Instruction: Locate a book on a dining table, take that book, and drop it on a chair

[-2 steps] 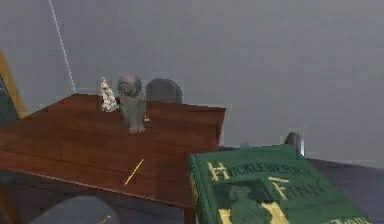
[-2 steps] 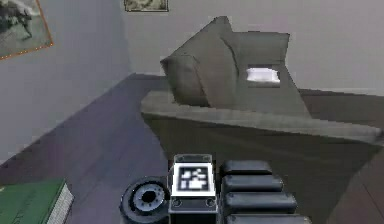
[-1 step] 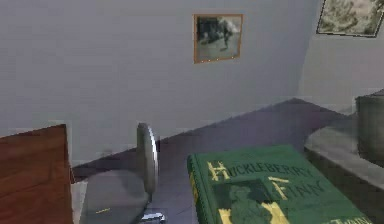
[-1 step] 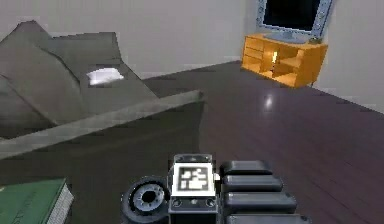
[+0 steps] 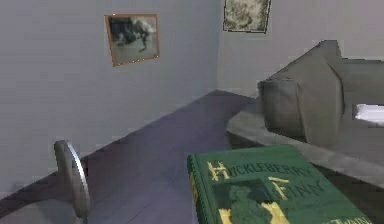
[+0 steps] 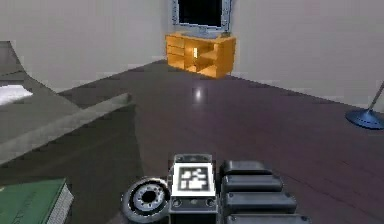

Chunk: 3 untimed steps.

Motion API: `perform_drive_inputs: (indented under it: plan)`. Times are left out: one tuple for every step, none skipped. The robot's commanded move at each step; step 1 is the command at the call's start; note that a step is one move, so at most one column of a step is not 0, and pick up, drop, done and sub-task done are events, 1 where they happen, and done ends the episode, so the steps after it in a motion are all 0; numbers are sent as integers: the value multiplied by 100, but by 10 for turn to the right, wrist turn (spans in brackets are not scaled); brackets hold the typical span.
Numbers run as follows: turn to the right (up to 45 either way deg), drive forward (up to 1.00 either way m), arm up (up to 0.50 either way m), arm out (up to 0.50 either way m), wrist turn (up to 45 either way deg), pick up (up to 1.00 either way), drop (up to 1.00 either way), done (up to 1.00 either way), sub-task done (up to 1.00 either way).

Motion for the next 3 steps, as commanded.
perform_drive_inputs:
  plan:
    - [-450, 0, 0, 0, 0, 0, 0, 0, 0]
    - [-210, 0, 0, 0, 0, 0, 0, 0, 0]
    - [-30, 0, 0, 0, 0, 0, 0, 0, 0]
